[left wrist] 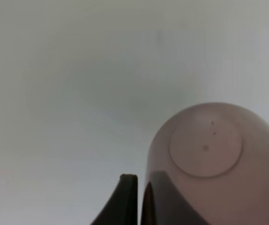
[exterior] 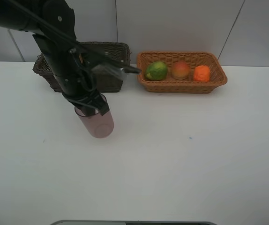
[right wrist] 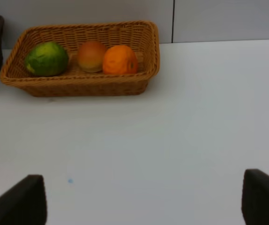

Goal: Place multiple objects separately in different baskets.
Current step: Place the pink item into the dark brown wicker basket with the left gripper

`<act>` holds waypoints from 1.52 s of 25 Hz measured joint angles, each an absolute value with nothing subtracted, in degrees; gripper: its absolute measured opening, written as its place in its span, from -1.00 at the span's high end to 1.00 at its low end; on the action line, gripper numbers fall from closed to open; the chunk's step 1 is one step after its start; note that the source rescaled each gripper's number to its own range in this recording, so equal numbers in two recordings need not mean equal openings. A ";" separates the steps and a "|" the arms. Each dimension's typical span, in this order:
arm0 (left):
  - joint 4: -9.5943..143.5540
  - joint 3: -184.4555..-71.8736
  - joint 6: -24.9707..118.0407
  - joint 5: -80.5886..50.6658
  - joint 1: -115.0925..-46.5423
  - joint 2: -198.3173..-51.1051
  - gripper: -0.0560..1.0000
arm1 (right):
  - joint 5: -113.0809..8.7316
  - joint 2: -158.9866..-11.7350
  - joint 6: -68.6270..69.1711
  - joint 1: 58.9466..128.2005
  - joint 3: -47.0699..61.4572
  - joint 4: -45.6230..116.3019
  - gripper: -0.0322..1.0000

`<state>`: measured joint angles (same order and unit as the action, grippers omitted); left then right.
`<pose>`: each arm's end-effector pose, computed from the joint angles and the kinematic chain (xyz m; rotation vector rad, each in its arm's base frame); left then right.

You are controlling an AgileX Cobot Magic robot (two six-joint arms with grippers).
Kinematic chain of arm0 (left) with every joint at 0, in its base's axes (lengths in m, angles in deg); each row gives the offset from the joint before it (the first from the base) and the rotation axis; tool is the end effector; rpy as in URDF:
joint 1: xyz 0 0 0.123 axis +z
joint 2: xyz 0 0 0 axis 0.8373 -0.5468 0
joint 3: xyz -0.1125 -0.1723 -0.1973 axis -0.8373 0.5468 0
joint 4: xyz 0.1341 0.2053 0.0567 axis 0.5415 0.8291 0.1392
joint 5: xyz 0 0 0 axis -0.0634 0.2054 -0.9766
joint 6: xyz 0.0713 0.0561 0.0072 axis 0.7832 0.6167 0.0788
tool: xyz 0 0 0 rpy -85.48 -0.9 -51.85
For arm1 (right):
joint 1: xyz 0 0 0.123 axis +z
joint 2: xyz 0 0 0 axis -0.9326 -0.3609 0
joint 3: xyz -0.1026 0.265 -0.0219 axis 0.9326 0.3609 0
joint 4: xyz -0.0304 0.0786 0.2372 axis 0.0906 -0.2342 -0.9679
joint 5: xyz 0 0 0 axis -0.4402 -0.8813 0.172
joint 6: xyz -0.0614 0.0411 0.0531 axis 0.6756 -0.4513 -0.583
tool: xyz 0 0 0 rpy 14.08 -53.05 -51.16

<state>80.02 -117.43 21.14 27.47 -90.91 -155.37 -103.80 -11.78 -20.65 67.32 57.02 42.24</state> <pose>0.2935 -0.1991 0.1937 1.0526 2.7104 -0.0862 -0.0096 0.0017 0.2853 -0.0084 2.0079 -0.0181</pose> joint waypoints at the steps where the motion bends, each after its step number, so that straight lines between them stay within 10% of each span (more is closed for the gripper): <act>1: 81.67 -119.32 18.19 28.65 -90.91 -155.32 0.89 | -103.80 -11.78 -20.65 67.32 57.02 42.24 -0.56; 12: 94.95 -135.47 -0.98 30.73 -88.99 -155.95 0.89 | -103.80 -11.78 -20.65 67.32 57.02 42.24 -0.56; 38: 90.22 -157.86 4.52 23.75 -81.38 -182.99 0.89 | -103.80 -11.78 -20.65 67.32 57.02 42.24 -0.56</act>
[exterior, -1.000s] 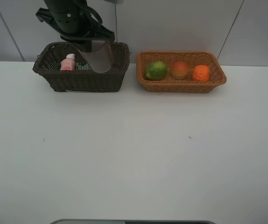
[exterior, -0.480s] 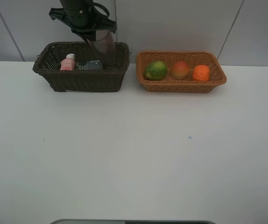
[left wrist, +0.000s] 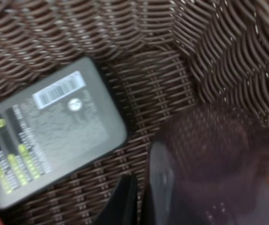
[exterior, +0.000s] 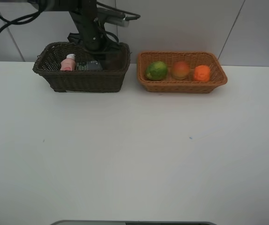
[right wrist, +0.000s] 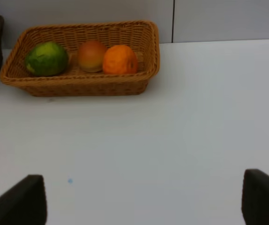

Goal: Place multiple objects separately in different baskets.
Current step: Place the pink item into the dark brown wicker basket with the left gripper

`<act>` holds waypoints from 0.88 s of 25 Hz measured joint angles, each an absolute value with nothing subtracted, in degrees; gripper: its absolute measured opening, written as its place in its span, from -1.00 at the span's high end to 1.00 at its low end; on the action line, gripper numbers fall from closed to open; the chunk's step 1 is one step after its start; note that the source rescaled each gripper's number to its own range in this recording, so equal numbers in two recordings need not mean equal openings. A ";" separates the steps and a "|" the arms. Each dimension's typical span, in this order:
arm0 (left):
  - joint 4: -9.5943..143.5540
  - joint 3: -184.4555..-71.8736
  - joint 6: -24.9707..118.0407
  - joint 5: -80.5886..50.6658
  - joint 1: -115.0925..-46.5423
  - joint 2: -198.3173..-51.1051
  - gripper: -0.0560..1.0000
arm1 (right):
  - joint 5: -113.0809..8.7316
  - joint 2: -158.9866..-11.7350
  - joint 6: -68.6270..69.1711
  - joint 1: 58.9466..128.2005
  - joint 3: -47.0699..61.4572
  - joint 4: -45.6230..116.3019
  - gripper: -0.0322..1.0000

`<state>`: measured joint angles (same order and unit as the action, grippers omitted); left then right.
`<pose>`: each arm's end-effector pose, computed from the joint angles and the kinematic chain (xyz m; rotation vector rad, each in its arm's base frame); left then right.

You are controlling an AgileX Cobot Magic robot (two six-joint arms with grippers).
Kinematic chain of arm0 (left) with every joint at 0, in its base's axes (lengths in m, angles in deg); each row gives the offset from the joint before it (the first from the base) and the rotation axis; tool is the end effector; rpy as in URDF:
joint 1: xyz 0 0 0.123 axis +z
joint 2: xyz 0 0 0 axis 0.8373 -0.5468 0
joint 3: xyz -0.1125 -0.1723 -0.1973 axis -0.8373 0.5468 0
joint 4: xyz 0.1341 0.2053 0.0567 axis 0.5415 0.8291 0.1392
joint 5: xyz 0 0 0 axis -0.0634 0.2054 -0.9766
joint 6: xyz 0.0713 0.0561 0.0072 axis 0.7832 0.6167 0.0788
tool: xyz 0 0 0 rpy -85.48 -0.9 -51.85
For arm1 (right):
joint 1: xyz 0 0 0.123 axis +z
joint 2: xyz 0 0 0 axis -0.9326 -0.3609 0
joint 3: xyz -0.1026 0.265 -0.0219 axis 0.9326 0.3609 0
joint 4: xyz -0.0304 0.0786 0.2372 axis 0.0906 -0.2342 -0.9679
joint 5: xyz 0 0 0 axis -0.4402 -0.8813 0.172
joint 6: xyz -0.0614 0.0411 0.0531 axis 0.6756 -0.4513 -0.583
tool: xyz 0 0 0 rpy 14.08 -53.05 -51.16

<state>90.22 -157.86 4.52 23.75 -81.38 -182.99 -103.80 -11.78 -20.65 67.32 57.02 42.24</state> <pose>0.4665 -0.2015 0.1787 0.4945 2.5473 -0.0104 -0.0096 0.0017 0.2853 -0.0084 2.0079 -0.0181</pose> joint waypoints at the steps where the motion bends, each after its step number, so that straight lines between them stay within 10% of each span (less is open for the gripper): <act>1: 90.22 -157.93 5.05 23.51 -81.24 -183.20 0.89 | -103.80 -11.78 -20.65 67.32 57.02 42.24 -0.56; 17: 85.08 -157.93 13.93 22.22 -78.56 -185.34 0.87 | -103.80 -11.78 -20.65 67.32 57.02 42.24 -0.56; 22: 83.20 -157.93 15.65 22.09 -78.30 -185.34 0.28 | -103.80 -11.78 -20.65 67.32 57.02 42.24 -0.56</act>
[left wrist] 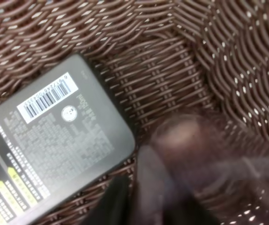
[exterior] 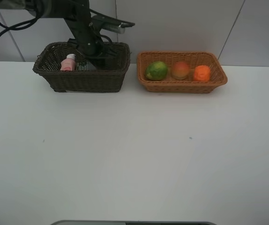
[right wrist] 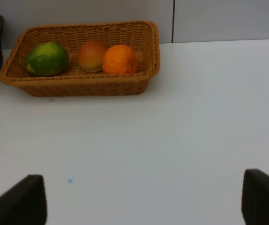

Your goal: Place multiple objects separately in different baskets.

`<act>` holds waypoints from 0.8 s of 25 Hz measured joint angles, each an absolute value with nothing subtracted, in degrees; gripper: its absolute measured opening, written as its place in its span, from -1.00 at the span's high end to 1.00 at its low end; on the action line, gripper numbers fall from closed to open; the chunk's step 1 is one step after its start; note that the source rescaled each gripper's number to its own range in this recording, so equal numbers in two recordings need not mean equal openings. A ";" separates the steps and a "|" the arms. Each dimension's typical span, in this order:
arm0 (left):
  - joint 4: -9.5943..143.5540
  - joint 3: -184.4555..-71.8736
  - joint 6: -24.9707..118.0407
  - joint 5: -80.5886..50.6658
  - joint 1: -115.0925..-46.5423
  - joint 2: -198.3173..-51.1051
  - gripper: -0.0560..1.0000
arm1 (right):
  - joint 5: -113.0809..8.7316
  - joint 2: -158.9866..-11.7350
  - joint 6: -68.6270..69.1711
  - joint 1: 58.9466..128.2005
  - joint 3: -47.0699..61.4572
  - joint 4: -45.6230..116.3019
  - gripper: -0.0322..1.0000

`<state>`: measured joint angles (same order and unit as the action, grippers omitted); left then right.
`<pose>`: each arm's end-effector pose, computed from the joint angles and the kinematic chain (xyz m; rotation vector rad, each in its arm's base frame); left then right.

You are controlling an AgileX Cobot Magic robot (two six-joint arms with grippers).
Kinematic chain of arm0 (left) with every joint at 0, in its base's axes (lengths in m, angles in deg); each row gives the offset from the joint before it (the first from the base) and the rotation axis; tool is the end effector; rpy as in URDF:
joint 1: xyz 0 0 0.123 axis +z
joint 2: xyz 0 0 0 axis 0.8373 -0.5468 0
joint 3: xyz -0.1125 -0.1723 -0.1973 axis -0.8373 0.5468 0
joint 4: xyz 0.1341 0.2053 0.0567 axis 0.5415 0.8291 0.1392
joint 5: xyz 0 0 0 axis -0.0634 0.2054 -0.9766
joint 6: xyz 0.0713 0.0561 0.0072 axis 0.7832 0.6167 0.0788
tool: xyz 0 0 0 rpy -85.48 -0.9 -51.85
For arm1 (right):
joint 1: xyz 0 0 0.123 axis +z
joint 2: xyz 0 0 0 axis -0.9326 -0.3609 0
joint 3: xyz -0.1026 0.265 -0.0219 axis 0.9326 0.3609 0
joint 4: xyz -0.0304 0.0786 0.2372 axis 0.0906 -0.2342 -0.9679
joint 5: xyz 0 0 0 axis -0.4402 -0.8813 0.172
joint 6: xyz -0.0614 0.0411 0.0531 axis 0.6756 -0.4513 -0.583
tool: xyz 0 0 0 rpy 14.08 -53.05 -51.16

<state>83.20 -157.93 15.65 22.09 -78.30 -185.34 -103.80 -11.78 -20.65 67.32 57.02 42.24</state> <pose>0.4776 -0.1847 0.1587 0.5948 2.5553 -0.0577 -0.0096 0.0017 0.2853 -0.0084 2.0079 -0.0181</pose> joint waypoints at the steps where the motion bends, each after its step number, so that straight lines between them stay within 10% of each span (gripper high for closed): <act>1: 82.88 -157.93 16.03 22.15 -78.30 -185.34 0.05 | -103.80 -11.78 -20.65 67.32 57.02 42.24 -0.56; 6: 82.70 -157.93 17.01 22.50 -78.30 -184.53 -0.80 | -103.80 -11.78 -20.65 67.32 57.02 42.24 -0.56; 20: 82.06 -156.49 17.08 31.35 -77.50 -172.27 -0.91 | -103.80 -11.78 -20.65 67.32 57.02 42.24 -0.56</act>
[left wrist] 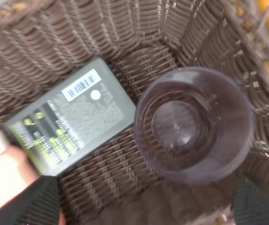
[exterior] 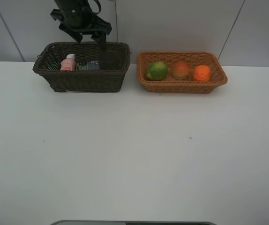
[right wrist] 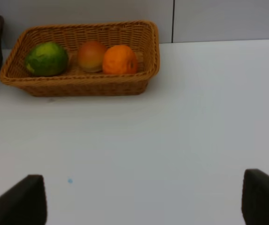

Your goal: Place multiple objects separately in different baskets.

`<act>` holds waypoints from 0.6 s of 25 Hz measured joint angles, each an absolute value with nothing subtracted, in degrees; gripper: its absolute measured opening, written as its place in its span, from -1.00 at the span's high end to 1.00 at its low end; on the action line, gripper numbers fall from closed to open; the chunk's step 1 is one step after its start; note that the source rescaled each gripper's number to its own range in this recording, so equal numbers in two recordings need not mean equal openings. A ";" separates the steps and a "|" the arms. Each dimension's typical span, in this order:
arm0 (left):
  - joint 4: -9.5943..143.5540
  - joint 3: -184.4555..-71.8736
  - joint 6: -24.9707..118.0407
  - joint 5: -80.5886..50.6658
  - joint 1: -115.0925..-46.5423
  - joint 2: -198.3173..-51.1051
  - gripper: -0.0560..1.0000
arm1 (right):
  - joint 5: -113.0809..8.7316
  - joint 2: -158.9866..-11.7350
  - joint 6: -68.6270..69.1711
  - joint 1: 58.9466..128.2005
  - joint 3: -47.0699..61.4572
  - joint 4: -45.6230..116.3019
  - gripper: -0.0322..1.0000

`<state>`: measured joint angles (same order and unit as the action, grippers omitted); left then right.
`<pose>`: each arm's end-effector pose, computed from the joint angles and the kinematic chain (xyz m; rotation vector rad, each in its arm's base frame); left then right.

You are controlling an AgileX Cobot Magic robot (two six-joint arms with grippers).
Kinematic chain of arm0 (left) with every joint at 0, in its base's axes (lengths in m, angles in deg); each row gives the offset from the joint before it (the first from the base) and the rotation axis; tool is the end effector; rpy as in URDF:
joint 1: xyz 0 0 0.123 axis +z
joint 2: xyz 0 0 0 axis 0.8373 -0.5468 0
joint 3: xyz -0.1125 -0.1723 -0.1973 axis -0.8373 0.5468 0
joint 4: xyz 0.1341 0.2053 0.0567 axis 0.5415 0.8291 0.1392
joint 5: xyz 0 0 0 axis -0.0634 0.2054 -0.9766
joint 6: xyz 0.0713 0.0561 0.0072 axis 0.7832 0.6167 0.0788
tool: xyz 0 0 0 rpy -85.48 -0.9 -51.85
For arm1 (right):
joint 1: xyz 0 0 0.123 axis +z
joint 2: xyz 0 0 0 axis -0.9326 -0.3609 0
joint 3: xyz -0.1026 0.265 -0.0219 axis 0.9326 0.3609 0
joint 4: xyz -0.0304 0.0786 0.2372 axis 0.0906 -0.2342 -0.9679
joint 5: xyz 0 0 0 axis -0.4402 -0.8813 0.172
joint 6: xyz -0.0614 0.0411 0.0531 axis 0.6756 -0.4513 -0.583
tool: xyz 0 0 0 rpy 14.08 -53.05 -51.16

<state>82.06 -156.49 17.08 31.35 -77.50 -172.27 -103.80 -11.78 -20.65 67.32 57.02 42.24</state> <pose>0.4470 -0.1665 0.2569 0.5794 2.5178 -0.0699 -0.0096 0.0017 0.2853 -0.0084 2.0079 -0.0181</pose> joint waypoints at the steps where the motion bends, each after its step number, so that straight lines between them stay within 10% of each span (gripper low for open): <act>1: 81.88 -155.20 17.08 31.41 -77.14 -170.38 -0.91 | -103.80 -11.78 -20.65 67.32 57.02 42.24 -0.56; 15: 79.65 -118.14 17.34 27.35 -62.00 -133.13 -0.91 | -103.80 -11.78 -20.65 67.32 57.02 42.24 -0.56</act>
<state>79.65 -118.14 17.34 27.35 -62.00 -133.13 -103.80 -11.78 -20.65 67.32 57.02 42.24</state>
